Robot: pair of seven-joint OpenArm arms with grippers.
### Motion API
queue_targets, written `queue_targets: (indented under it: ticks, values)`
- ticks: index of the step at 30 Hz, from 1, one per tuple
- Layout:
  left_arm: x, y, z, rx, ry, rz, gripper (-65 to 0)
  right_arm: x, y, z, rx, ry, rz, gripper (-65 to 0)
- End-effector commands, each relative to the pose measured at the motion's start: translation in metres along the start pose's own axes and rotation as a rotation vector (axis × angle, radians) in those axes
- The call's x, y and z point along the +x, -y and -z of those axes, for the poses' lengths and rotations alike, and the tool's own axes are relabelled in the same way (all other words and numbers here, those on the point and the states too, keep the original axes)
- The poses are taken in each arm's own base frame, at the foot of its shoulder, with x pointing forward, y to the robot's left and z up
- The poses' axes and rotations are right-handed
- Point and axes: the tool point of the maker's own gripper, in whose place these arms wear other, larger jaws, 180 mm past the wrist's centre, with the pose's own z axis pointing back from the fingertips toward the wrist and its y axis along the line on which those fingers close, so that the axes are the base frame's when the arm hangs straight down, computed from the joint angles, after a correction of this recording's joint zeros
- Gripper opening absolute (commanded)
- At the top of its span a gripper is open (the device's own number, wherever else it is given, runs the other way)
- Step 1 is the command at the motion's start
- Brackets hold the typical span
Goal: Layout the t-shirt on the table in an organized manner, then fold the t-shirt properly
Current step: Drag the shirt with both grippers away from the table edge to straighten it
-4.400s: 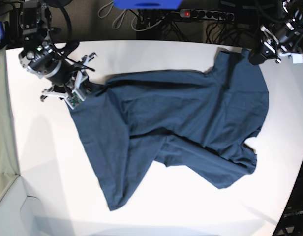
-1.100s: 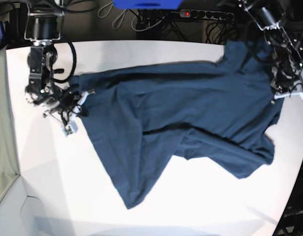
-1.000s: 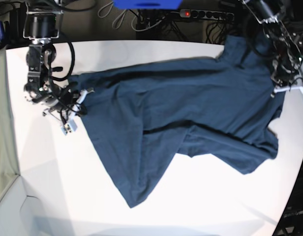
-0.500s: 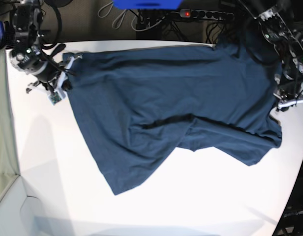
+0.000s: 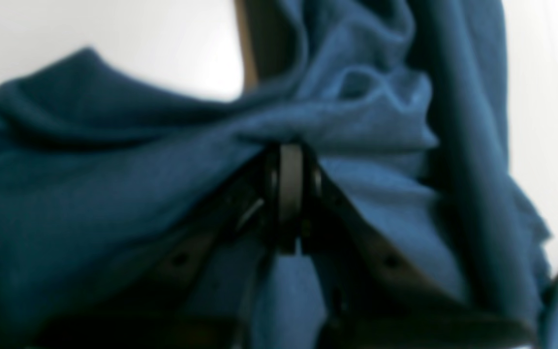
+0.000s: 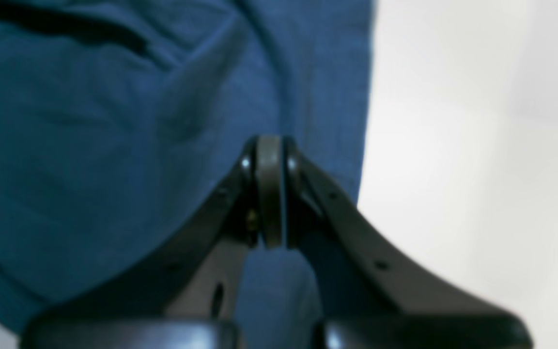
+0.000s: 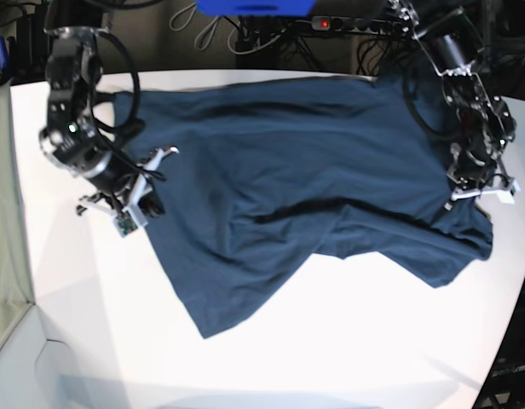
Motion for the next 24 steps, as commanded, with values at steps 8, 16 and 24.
queue_targets:
  ticks: [8, 16, 24]
  values:
    - [-0.005, -0.065, -0.026, 0.096, -0.025, 0.003, -64.9, -0.022, 0.02, 0.053, 0.043, -0.091, 0.119, -65.0]
    - [-0.011, -0.056, -0.025, 0.053, -0.036, -0.052, -64.9, -0.083, -0.009, 0.038, 0.08, -0.175, 0.163, -65.0]
    - [-0.005, -0.045, -0.022, 0.034, -0.026, -0.057, -64.9, -0.074, -0.007, 0.007, 0.04, -0.097, 0.108, -65.0]
